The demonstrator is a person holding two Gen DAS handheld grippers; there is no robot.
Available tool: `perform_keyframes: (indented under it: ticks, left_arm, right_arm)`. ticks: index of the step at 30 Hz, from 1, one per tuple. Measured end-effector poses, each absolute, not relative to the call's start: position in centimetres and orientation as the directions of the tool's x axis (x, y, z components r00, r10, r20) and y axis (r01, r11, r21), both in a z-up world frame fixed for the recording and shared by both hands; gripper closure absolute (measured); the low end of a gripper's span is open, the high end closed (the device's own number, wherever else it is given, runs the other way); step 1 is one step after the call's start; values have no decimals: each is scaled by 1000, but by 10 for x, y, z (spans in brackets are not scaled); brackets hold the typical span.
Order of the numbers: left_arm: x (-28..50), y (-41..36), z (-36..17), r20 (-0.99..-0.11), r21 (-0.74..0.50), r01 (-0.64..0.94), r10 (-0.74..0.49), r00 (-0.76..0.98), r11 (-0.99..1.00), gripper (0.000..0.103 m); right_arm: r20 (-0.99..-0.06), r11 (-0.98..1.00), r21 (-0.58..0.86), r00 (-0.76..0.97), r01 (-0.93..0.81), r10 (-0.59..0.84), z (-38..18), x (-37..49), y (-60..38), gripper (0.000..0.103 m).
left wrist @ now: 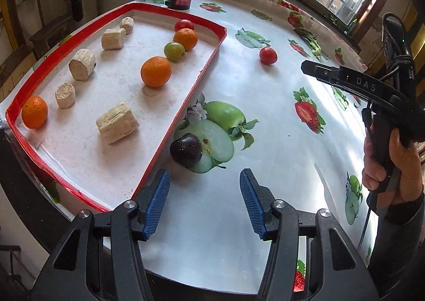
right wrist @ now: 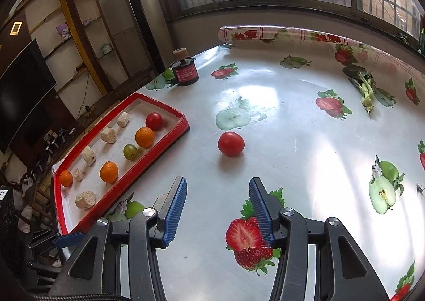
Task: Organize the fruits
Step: 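Withdraw both tools from the tray toward the last tomato and plum, then grasp the dark plum with the left tool while the right tool grasps a red tomato, then carry the plum in the left tool while the right tool carries the tomato over the tray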
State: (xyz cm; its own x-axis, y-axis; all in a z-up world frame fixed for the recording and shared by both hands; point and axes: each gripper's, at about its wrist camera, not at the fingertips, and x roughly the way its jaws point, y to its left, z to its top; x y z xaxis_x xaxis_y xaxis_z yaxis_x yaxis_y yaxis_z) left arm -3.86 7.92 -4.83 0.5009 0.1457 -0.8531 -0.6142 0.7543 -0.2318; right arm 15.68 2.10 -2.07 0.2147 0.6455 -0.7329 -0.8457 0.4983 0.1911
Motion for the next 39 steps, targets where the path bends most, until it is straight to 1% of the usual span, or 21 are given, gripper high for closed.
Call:
perform_keyframes:
  ticks: [2,5,11,17,18,19,20,21,23,27,32,39]
  left_arm:
    - [-33,81,-54,-862,-226,-623,144,486,749,49]
    - [-28,80,-56,-863,-170,-637,198,464,752,49]
    - [-25,89,-57,-854,-157,-657,233,466,737,49]
    - [-22,83,-58,-840,-102,-644,281,464,759,49]
    - [-22,82,-58,-838,-89,-640,290,462,763,51]
    - [-23,82,-58,-836,-81,-638,297,462,766,60]
    - [-24,83,-58,-833,-79,-636,300,466,767,74]
    - [-26,86,-57,-832,-87,-638,297,469,765,80]
    - [-30,91,-55,-828,-130,-627,264,495,768,81]
    - [-35,86,-55,-823,-173,-602,221,523,779,81]
    - [-39,72,-52,-822,-183,-573,196,535,799,81]
    - [-47,64,-32,-797,-163,-558,226,561,813,81]
  right_arm:
    - [-742,503,194,209,-842,637,-27,162,25,52]
    - [-754,507,187,208,-841,623,-36,171,36,52]
    - [-775,523,142,235,-841,587,-54,185,63,52]
    - [-791,526,113,244,-843,561,-68,191,89,53]
    - [-792,522,108,244,-846,560,-70,191,93,57]
    - [-789,519,91,257,-850,558,-71,190,97,63]
    - [-790,521,66,275,-851,548,-71,188,100,68]
    - [-790,523,53,285,-851,543,-71,187,101,68]
    - [-791,521,81,264,-849,552,-70,185,98,68]
    - [-782,521,105,253,-847,569,-61,170,79,68]
    - [-757,501,146,230,-853,612,-43,141,48,68]
    - [-724,486,182,217,-855,654,-23,104,14,68]
